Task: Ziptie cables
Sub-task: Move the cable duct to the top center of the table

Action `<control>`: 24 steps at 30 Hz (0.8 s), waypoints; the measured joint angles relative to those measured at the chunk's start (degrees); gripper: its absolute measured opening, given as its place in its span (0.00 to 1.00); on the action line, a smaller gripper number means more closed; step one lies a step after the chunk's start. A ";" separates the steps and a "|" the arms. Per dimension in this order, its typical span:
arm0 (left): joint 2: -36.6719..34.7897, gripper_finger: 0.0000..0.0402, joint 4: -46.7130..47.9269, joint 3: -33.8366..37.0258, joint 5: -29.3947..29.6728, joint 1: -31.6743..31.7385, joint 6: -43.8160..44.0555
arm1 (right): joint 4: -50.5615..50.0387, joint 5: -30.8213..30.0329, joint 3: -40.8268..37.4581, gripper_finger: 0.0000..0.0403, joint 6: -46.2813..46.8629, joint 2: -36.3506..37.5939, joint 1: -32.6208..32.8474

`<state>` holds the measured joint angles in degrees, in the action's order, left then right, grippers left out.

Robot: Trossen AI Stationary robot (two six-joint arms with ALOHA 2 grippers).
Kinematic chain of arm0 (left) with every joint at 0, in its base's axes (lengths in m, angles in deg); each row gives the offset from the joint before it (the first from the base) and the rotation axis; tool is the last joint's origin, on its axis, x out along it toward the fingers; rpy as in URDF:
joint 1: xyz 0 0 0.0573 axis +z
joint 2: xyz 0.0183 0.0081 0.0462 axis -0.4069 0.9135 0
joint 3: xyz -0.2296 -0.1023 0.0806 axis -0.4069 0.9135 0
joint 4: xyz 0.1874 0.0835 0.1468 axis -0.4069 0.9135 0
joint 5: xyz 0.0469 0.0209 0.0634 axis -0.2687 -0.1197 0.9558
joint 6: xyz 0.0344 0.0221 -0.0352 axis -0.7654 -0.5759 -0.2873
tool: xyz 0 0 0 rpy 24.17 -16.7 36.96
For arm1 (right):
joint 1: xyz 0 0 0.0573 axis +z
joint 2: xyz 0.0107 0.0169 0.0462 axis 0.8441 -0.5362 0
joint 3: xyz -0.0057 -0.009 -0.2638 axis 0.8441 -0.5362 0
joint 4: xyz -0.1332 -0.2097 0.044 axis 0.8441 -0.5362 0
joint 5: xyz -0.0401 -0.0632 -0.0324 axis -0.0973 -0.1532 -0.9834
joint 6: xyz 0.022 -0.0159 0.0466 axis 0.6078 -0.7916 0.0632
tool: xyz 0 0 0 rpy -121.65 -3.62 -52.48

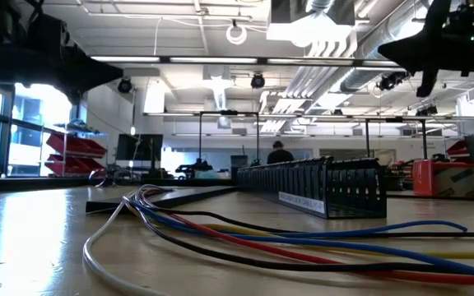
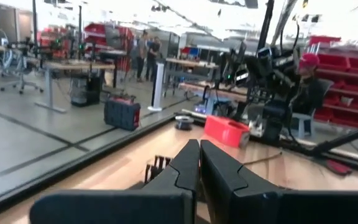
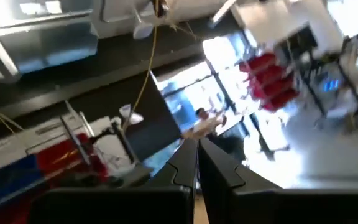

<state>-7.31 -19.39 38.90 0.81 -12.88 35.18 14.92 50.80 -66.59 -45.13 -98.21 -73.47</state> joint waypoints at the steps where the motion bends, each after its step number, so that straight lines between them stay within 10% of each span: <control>1: 0.64 0.00 -0.01 0.00 0.00 0.00 0.03 | -0.10 0.20 0.72 0.00 1.52 -2.58 0.41; 11: 5.00 0.00 -2.32 -0.02 5.30 0.02 0.09 | -4.97 9.27 17.12 0.00 -2.65 -42.85 3.19; 15: 5.68 0.00 -2.34 -0.02 5.35 0.03 0.90 | -22.16 10.06 30.83 0.05 -2.09 -57.14 2.03; 24: 5.77 0.00 -1.94 -0.02 5.09 0.04 3.23 | -39.58 15.71 53.45 0.56 -7.69 -83.01 -0.18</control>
<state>-1.54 -21.33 38.88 5.89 -12.83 38.41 -24.66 66.50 -13.14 -52.83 -181.21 -73.65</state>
